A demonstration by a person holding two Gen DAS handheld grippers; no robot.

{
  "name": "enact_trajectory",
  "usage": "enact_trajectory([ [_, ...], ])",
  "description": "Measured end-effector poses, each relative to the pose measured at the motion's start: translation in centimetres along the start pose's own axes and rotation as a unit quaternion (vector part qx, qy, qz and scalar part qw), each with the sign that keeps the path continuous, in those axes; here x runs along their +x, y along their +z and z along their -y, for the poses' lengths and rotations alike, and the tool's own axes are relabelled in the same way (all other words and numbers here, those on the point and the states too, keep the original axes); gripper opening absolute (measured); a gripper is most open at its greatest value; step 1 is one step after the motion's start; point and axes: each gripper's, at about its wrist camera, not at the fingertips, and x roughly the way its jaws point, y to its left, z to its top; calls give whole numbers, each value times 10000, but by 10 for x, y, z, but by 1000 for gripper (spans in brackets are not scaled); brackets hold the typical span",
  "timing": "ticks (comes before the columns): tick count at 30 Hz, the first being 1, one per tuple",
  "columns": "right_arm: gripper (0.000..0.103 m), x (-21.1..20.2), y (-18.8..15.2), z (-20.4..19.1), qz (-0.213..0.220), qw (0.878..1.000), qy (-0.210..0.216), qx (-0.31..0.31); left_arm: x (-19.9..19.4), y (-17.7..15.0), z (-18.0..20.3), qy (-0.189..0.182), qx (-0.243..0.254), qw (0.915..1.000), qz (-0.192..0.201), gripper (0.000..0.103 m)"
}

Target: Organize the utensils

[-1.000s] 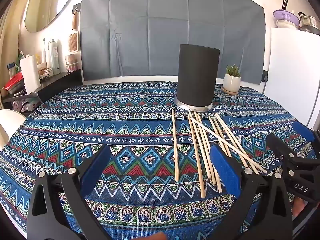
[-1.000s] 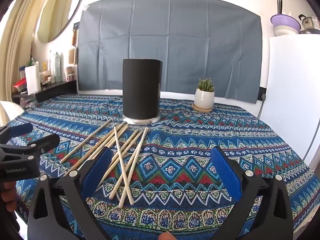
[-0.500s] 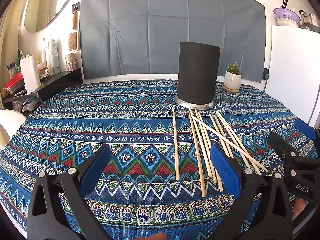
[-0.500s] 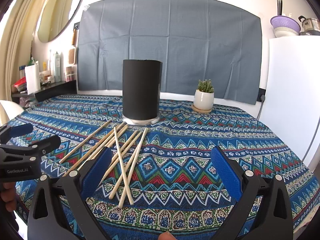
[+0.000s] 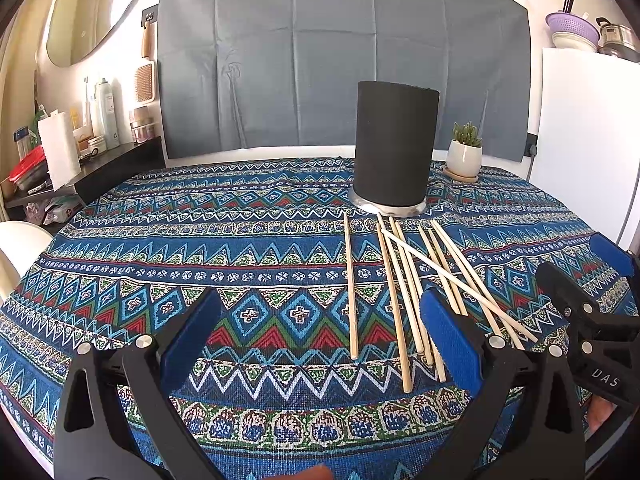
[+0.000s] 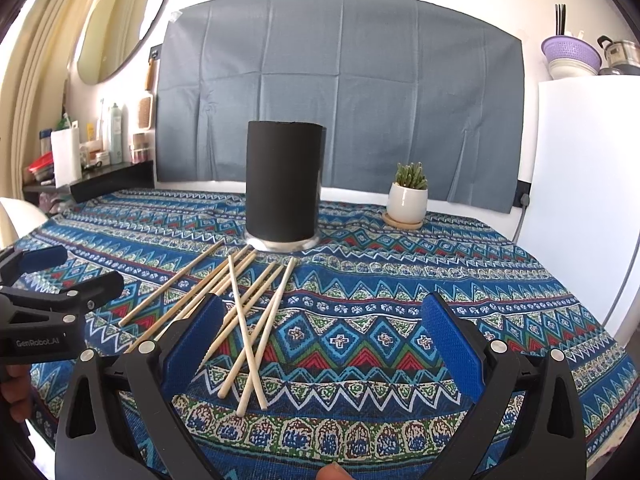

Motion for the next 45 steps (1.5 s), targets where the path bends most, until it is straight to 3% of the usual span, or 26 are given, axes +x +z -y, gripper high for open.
enact_trajectory([
  [26, 95, -2, -1, -2, 39, 10000, -59, -30, -8, -1, 16, 303, 478, 9981, 237, 97],
  [40, 95, -3, -2, -5, 55, 9999, -72, -130, -3, 1, 9, 63, 302, 9995, 35, 97],
  [45, 95, 2, -2, -6, -119, 9998, -20, -165, 2, 4, 8, -173, 350, 9991, -189, 97],
])
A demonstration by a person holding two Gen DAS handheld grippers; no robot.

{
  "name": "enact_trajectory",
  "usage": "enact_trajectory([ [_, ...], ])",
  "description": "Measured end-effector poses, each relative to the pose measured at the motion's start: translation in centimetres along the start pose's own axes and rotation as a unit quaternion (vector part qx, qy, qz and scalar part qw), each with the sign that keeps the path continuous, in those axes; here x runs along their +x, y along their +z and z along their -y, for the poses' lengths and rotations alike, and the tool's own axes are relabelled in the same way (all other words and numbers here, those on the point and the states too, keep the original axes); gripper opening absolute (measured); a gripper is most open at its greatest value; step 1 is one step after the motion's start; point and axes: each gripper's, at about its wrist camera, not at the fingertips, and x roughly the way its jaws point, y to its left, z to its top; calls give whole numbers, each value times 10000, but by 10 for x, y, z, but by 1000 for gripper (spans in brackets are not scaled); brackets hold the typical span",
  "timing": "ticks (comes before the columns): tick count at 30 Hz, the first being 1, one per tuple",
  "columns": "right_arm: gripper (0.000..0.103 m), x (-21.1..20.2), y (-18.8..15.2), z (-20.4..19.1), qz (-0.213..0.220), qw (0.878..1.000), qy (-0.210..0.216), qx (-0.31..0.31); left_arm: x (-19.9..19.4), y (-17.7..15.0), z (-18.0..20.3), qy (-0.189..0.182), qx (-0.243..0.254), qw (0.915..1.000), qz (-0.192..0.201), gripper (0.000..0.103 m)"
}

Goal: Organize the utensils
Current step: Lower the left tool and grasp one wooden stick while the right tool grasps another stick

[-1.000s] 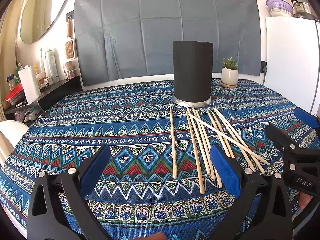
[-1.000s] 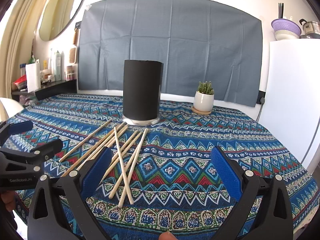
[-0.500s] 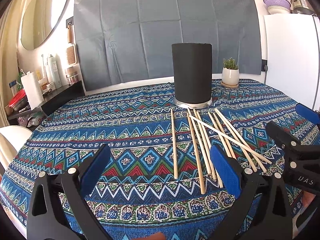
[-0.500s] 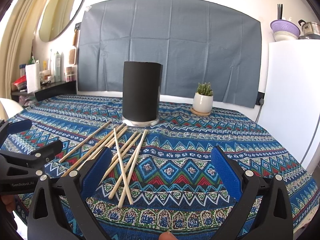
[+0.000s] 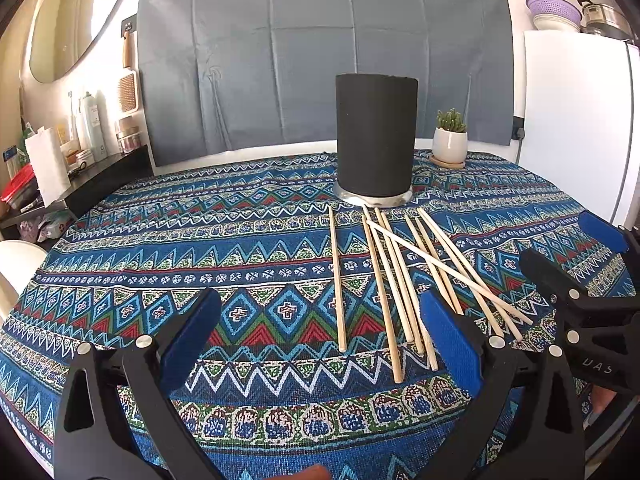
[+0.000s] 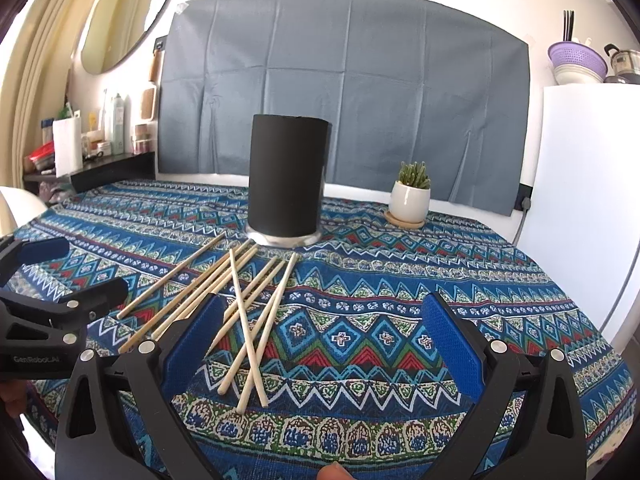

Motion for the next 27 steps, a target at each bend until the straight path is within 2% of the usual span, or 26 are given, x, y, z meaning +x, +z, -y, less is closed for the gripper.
enact_trajectory([
  [2, 95, 4, 0, 0, -141, 9999, 61, -6, 6, 3, -5, -163, -130, 9996, -215, 97],
  [6, 95, 14, 1, 5, -487, 9985, 171, 153, 19, 9, -13, -254, -251, 9979, -533, 97],
  [9, 95, 23, 3, 11, -758, 9967, 136, 273, 26, 15, -13, -191, -111, 9975, -672, 97],
  [15, 95, 45, 12, 13, -1374, 9905, -34, -46, 40, 33, -16, -138, 112, 9949, -997, 97],
  [18, 95, 57, 19, 18, -1587, 9873, 19, -48, 53, 38, -19, -192, 143, 9922, -1227, 97],
  [22, 95, 78, 22, 21, -2006, 9795, 165, 14, 67, 44, -20, -2, 308, 9904, -1349, 97],
  [27, 95, 99, 24, 18, -2366, 9714, 161, -72, 86, 48, -22, 12, 461, 9846, -1684, 97],
])
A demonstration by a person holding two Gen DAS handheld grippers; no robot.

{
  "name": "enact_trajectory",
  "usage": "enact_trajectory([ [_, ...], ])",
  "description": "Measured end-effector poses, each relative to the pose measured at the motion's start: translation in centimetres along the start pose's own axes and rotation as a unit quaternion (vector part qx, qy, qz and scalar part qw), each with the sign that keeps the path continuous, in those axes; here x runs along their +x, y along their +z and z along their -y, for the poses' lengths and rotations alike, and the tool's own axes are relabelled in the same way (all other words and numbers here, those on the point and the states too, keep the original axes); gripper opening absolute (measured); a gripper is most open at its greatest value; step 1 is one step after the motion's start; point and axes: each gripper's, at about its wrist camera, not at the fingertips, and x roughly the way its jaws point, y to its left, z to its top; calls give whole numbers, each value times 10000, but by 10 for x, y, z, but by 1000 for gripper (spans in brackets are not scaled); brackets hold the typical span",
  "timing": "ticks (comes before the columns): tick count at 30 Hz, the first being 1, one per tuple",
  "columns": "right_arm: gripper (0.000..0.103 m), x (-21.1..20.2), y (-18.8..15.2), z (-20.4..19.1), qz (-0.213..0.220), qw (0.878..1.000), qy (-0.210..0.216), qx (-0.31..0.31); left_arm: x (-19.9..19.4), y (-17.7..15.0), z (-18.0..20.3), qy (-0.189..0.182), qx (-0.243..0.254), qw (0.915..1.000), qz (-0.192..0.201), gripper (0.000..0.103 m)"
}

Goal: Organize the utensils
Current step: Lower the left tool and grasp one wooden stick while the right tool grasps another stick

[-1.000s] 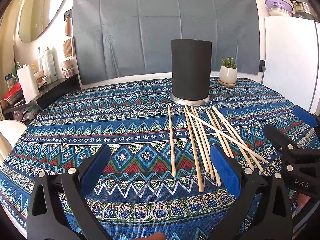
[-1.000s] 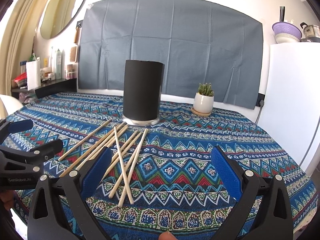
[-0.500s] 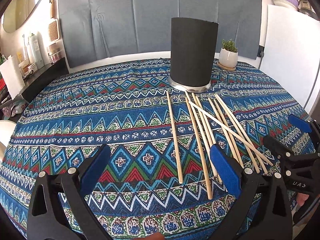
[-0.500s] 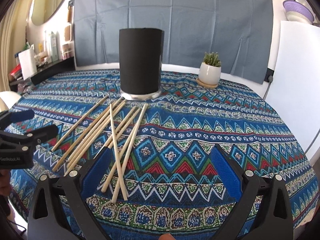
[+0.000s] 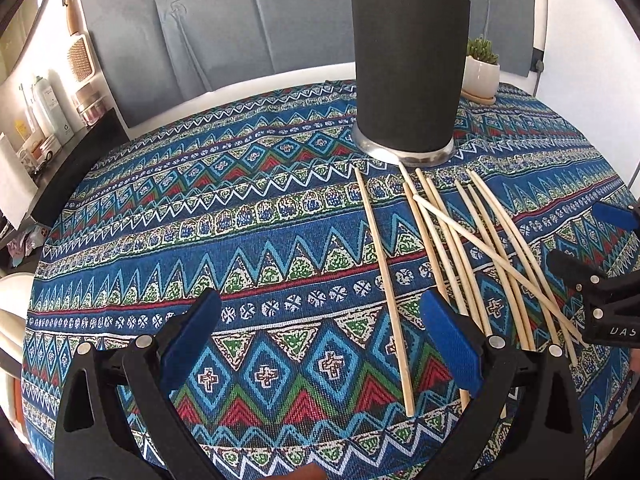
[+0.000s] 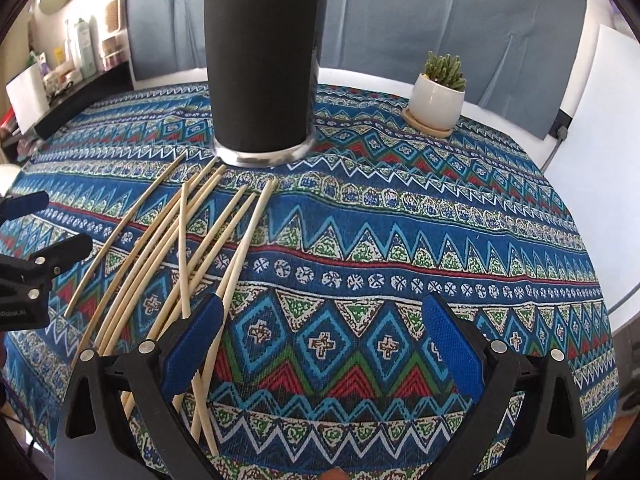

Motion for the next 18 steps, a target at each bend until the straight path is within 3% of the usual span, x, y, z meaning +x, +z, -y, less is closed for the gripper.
enact_trajectory([
  [3, 95, 7, 7, -1, -167, 9998, 60, -37, 10, 5, -3, 89, 41, 9997, -208, 97],
  [9, 95, 21, 16, -2, -533, 9981, 306, -48, 30, 13, -9, -94, -81, 9980, -627, 98],
  [13, 95, 30, 18, 10, -788, 9959, 430, 83, 32, 13, -7, -98, -40, 9987, -492, 98],
  [18, 96, 37, 17, 19, -898, 9937, 669, 106, 39, 13, -24, -688, 81, 9965, -478, 99],
])
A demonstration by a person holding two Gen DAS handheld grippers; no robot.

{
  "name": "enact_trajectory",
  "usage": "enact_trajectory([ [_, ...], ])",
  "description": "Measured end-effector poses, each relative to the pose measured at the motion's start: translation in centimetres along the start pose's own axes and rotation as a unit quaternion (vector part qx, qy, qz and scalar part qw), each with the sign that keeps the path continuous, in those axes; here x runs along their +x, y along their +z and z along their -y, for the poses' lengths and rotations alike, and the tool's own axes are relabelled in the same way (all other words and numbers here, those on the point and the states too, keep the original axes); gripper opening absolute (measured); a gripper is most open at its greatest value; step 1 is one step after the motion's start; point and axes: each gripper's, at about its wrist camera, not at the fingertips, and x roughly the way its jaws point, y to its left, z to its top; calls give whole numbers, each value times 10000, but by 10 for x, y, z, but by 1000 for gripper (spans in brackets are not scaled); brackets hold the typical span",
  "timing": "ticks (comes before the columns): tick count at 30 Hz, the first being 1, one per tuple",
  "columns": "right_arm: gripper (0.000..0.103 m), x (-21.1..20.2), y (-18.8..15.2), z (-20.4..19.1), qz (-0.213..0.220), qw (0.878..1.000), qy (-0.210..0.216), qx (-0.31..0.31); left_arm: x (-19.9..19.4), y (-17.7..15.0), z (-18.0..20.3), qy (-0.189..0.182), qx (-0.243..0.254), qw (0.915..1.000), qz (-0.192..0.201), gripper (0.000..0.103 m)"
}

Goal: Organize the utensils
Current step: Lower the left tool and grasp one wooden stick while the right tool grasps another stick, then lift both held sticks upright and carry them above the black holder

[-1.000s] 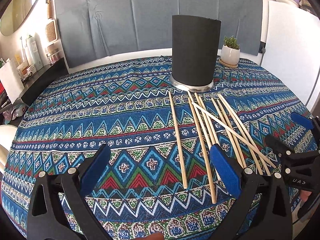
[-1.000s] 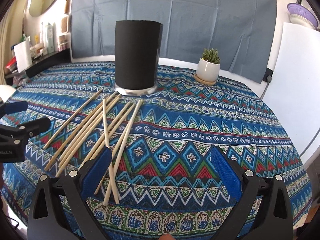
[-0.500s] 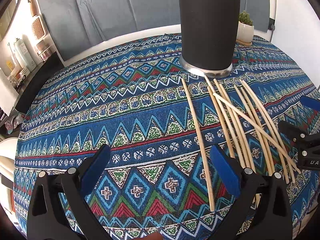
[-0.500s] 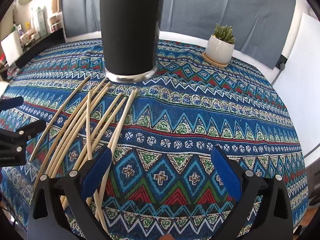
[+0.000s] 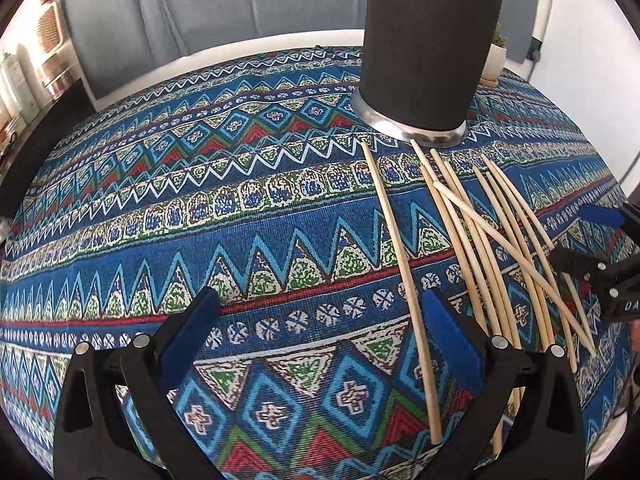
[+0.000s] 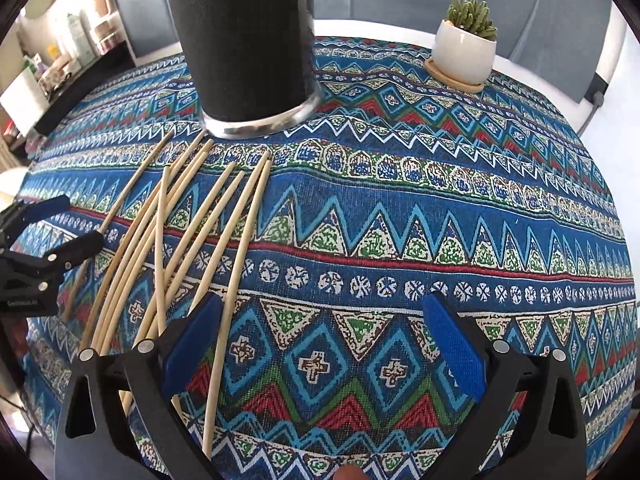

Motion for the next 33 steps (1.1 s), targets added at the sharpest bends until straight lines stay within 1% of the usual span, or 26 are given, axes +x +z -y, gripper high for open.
enact_trajectory([
  [2, 97, 0, -1, 1, -10, 10000, 57, -80, 2, 4, -8, -215, 299, 9993, -103, 99],
  [5, 97, 0, -1, 3, 8, 9998, 126, -180, 5, 10, -12, -293, 462, 9982, -244, 99],
  [6, 97, 0, 1, 2, -59, 9998, 107, -134, 8, 15, -12, -325, 513, 9976, -324, 99],
  [8, 97, 4, 10, 0, -250, 9997, 47, -33, 15, 26, -10, -340, 549, 9968, -461, 99],
  [10, 96, 8, 20, -2, -364, 9993, 23, -7, 23, 37, -7, -366, 601, 9962, -514, 99],
  [12, 96, 11, 25, -3, -391, 9989, 126, -226, 28, 46, -6, -350, 600, 9959, -581, 99],
  [14, 93, 10, 25, 2, -307, 9990, 150, -299, 30, 49, -3, -388, 676, 9953, -581, 97],
  [15, 91, 8, 23, 4, -241, 9991, 156, -301, 28, 49, -2, -402, 695, 9956, -486, 90],
  [16, 79, 4, 22, 6, -168, 9991, 180, -352, 26, 49, -1, -424, 724, 9955, -442, 84],
  [17, 57, 1, 22, 10, -105, 9990, 211, -383, 24, 49, -2, -430, 716, 9955, -452, 81],
  [18, 45, -5, 22, 14, -66, 9988, 257, -403, 21, 49, -5, -407, 672, 9958, -461, 72],
  [19, 24, -8, 22, 19, -60, 9986, 303, -421, 21, 54, -5, -387, 642, 9960, -489, 64],
  [20, 13, -8, 20, 25, -59, 9987, 339, -382, 20, 54, -8, -380, 639, 9960, -501, 59],
  [22, 7, -9, 20, 43, 6, 9981, 605, -126, 16, 53, -16, -404, 669, 9957, -491, 36],
  [23, 6, -9, 19, 51, 29, 9976, 697, 15, 14, 52, -22, -426, 659, 9957, -489, 30],
  [24, 5, -11, 17, 57, 50, 9965, 815, 152, 13, 51, -27, -425, 598, 9962, -461, 16],
  [25, 4, -12, 15, 63, 116, 9950, 950, 288, 12, 49, -33, -440, 525, 9968, -418, 9],
  [27, 4, -18, 8, 72, 453, 9908, 1165, 516, 12, 46, -43, -596, 383, 9969, -333, 5],
  [30, 5, -31, -1, 82, 818, 9819, 1492, 834, 10, 38, -55, -865, -16, 9960, -209, 5],
  [31, 5, -38, -5, 79, 945, 9791, 1586, 857, 7, 34, -58, -931, -89, 9955, -158, 5],
  [33, 5, -54, -5, 82, 1272, 9760, 1577, 793, -4, 27, -67, -1022, -235, 9944, 101, 5],
])
